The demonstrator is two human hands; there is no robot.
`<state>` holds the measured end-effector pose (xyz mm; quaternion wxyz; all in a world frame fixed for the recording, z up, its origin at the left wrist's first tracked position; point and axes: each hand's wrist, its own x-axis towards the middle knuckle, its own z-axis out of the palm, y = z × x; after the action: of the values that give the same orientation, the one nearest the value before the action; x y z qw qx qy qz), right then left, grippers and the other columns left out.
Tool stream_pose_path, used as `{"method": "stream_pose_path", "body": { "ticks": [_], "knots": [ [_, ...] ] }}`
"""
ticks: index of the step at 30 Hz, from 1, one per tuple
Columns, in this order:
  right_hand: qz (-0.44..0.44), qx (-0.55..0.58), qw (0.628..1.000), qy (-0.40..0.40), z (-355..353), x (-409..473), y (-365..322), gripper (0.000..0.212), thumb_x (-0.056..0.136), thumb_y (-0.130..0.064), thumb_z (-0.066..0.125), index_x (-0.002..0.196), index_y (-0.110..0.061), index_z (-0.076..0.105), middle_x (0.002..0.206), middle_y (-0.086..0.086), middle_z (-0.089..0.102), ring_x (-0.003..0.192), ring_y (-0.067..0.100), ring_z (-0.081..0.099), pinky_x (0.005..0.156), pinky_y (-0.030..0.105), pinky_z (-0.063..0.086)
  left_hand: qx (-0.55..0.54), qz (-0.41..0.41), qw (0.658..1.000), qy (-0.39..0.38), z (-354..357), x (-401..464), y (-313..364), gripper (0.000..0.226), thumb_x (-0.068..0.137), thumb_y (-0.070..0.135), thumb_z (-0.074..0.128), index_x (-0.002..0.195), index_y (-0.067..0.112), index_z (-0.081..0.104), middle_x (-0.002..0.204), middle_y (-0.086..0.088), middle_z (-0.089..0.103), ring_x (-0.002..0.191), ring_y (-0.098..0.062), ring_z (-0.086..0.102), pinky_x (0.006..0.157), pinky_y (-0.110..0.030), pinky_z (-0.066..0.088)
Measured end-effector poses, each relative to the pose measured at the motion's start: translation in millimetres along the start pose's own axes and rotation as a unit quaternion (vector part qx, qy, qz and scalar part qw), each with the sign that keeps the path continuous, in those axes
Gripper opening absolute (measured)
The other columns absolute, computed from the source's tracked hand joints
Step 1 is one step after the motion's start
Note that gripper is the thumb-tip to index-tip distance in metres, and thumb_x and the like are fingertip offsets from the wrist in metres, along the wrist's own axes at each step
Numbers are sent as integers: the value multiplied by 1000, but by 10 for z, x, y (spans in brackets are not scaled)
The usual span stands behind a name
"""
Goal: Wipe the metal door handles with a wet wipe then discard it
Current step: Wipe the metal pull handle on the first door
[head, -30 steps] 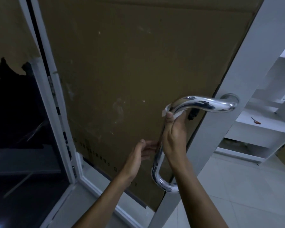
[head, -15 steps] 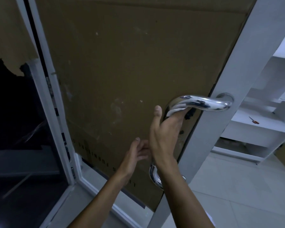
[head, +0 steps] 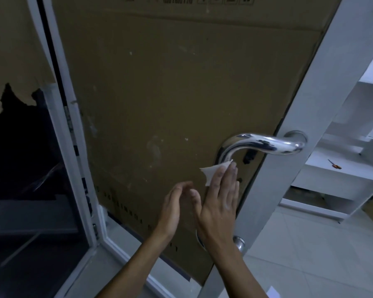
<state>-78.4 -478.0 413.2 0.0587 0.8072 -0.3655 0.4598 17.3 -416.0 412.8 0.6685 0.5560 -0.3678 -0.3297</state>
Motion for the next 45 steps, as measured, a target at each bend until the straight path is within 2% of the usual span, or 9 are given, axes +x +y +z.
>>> {"method": "stream_pose_path", "body": {
  "ticks": [3,6,11,16,25,28,36,41,45],
  "knots": [
    [-4,16,1000,-8,-4,-47,43,69,103,-50,20,154,-15,-10,163,8,-11,151,26,0,121,44,8,53,155,980,113,109,-158,34,38,99,49,28,124,39,55,129,19,55,122,0,51,97,-19,43],
    [-14,27,999,-10,-29,-67,103,62,104,-36,23,155,-15,-5,163,4,-9,151,23,1,120,45,10,112,259,956,85,273,-299,-14,45,102,49,22,138,35,46,141,19,45,131,-5,45,100,-11,37],
    [-50,62,997,-14,-168,-21,247,71,96,-22,48,155,-14,9,163,8,6,150,25,8,121,43,15,108,188,974,-60,538,-333,46,59,95,65,11,150,47,5,159,26,5,146,3,7,119,-24,17],
    [-77,90,993,-16,-253,8,388,60,91,-9,63,145,-3,38,158,14,26,147,32,22,120,45,21,80,153,983,-67,743,-192,264,73,91,68,15,152,36,-8,161,20,-5,144,8,3,121,-31,14],
    [11,185,981,61,-380,-41,457,53,90,7,37,136,-18,44,146,8,41,137,25,37,114,35,31,29,76,995,-59,694,380,536,75,88,61,17,140,15,47,140,-8,52,133,-17,44,115,-44,31],
    [51,220,972,59,-382,-78,437,47,93,-5,32,133,-19,51,141,2,44,132,19,42,110,28,35,26,8,997,-76,587,339,203,65,86,65,20,129,32,57,127,0,62,122,-13,54,110,-44,38],
    [128,264,956,18,-302,-244,443,47,90,2,35,129,-16,53,134,-1,48,129,12,46,107,36,41,28,34,997,-69,494,28,-530,53,95,61,33,146,46,29,153,16,35,141,0,31,119,-42,25],
    [150,272,950,10,-330,-320,482,49,88,3,37,127,-24,50,127,0,51,122,6,47,105,23,38,30,94,994,43,390,-48,-514,25,93,54,51,116,56,59,114,27,66,109,4,61,84,-11,49],
    [173,280,944,-3,-334,-363,504,46,90,-1,37,127,-25,51,125,-4,53,120,5,48,104,28,41,41,96,993,55,436,12,-427,33,86,46,62,117,36,63,106,13,71,99,-2,66,74,-15,53]
  ]
}}
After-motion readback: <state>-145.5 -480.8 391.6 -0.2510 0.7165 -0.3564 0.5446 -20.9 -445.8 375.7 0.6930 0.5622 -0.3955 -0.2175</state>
